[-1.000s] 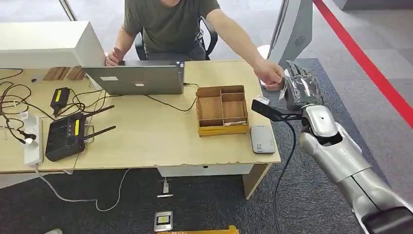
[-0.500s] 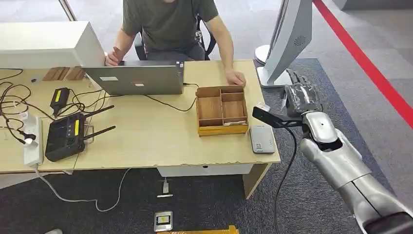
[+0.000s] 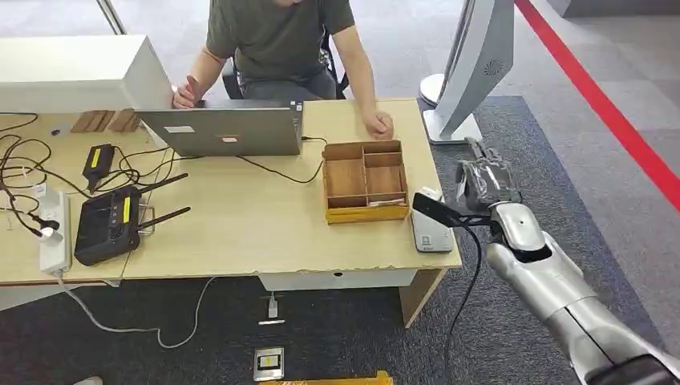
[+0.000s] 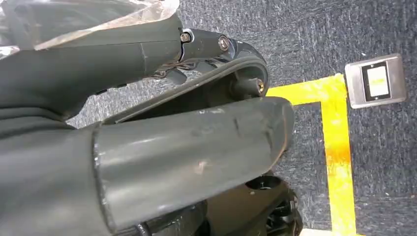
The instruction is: Pass the card to the sensor for recognition and then transmit it.
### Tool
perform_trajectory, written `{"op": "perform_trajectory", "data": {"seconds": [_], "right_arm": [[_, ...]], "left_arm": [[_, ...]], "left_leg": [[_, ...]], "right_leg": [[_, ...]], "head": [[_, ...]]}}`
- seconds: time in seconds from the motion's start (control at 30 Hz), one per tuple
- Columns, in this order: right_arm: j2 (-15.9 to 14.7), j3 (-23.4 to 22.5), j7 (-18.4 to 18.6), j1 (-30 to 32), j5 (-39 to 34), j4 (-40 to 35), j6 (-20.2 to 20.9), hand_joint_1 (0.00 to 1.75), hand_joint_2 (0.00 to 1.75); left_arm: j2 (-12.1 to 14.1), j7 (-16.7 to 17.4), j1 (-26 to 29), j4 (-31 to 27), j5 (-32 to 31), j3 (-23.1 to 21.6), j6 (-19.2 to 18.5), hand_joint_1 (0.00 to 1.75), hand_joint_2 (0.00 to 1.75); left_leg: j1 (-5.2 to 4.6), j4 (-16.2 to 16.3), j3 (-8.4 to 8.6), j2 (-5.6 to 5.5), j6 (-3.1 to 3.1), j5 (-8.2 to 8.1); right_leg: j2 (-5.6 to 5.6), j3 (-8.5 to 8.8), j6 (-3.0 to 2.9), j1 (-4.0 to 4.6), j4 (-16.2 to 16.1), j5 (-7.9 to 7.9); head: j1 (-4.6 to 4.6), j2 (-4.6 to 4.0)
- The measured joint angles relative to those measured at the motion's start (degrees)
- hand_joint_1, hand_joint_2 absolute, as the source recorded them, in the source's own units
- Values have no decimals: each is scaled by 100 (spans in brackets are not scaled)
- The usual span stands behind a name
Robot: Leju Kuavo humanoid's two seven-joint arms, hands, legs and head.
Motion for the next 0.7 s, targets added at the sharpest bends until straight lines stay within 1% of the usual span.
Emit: {"op": "perform_trajectory", "data": {"seconds": [0.3, 0.7], "right_arm": [[249, 103, -210, 146, -194, 653, -398, 175, 175], [452, 223, -396, 329, -507, 1233, -558, 175, 175]], "left_arm": [[0, 7, 0, 0, -6, -2, 2, 0, 0], [0, -26, 4, 0, -13, -4, 17, 0, 0]], "left_leg": [[0, 0, -1, 1, 0, 0], [0, 0, -2, 0, 0, 0]], "right_leg": [[0, -2, 0, 0, 0, 0], [0, -3, 0, 0, 0, 0]], "head": [[0, 0], [0, 0]]}}
